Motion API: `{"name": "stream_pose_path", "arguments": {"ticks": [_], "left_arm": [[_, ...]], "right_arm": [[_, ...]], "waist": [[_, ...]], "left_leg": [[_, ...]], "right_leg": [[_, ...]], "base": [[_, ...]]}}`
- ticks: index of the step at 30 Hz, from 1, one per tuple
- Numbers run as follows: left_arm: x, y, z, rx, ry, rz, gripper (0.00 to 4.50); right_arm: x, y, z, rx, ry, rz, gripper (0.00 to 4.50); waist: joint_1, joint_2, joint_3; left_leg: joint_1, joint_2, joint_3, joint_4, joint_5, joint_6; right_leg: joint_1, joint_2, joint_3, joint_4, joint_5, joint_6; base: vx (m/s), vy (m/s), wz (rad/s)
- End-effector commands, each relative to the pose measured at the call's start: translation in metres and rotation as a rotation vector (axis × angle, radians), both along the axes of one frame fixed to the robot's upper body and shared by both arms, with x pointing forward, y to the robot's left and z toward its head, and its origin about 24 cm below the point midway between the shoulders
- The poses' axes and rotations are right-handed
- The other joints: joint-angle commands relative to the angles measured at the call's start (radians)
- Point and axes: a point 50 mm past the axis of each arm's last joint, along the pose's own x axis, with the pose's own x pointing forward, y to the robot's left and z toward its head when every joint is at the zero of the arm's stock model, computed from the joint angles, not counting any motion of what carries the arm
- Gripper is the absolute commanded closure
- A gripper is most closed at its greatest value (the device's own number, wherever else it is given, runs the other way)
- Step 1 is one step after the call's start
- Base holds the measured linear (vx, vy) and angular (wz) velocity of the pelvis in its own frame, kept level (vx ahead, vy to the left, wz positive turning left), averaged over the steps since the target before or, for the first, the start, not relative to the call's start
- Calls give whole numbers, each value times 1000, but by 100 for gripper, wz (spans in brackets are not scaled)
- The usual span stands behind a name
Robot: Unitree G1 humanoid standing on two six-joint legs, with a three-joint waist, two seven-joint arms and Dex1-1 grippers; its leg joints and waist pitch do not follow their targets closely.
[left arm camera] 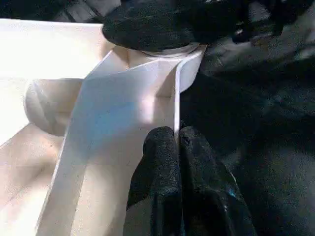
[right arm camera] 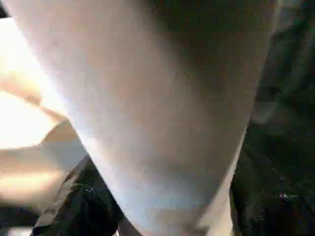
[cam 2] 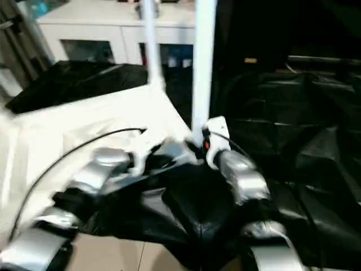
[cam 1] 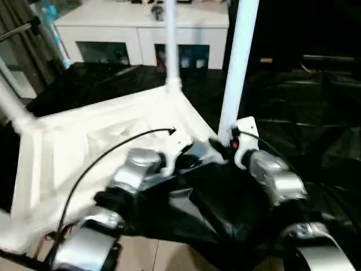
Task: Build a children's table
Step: Rotate leg to tighten
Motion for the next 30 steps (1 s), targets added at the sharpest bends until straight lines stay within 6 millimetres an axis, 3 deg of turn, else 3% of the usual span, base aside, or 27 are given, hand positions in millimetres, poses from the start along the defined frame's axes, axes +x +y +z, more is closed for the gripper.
{"name": "stream_pose_path", "arguments": {"ticks": [1,3,4,6,9,11,14,16,20,24,28,30], "left_arm": [[-2,-28,13,-71,-31,-49,450],[-3,-29,13,-72,-31,-57,450],[-5,-28,12,-68,-35,-79,450],[-5,-26,12,-66,-35,-88,450],[-5,-19,11,-57,-37,-108,450],[-7,-17,11,-57,-38,-132,450],[-11,-9,12,-84,-29,-217,450],[-13,-6,12,-84,-27,-248,450],[-16,0,12,-78,-13,-305,450],[-20,11,10,-34,18,-404,450],[-24,16,11,-21,40,-459,450],[-25,18,11,-20,46,-472,450]], "right_arm": [[-13,32,-26,-7,118,88,190],[-13,33,-25,-1,114,96,190],[-12,34,-21,51,114,114,135],[-12,34,-19,61,109,129,121],[-11,33,-13,35,74,229,93],[-13,33,-10,32,65,280,93],[-23,30,-5,28,60,496,93],[-27,27,-3,26,65,558,93],[-35,21,-2,20,86,682,93],[-50,12,-2,-8,127,846,93],[-58,10,-4,-12,160,919,93],[-62,10,-5,-9,172,948,93]], "waist": [[-2,-18,-50],[3,-16,-51],[4,-16,-52],[4,-20,-52],[5,-16,-54],[4,-15,-53],[10,-17,-54],[16,-16,-55],[25,-16,-56],[40,-16,-54],[41,-21,-51],[44,-17,-52]], "left_leg": [[11,90,-52,-73,-254,38],[9,91,-50,-70,-219,63],[8,92,-50,-70,-201,76],[7,93,-49,-70,-192,87],[7,96,-51,-70,-186,93],[6,97,-51,-70,-183,94],[0,97,-50,-67,-156,115],[2,100,-46,-64,-144,129],[2,101,-44,-62,-137,132],[8,105,-46,-67,-164,112],[8,105,-46,-69,-182,96],[8,105,-46,-69,-175,93]], "right_leg": [[23,-111,60,-79,-251,-228],[25,-111,59,-78,-225,-231],[27,-110,58,-75,-206,-234],[29,-110,57,-74,-199,-238],[31,-109,54,-70,-188,-241],[31,-109,54,-69,-175,-246],[39,-109,52,-63,-139,-248],[35,-107,51,-58,-111,-255],[34,-106,50,-57,-108,-257],[31,-105,50,-59,-150,-249],[29,-108,52,-61,-176,-248],[29,-108,53,-60,-175,-247]], "base": [[0,0,0],[0,0,0],[0,0,0],[0,0,0],[0,0,0],[0,0,0],[0,0,0],[0,0,0],[0,0,0],[0,0,0],[0,0,0],[0,0,0]]}}
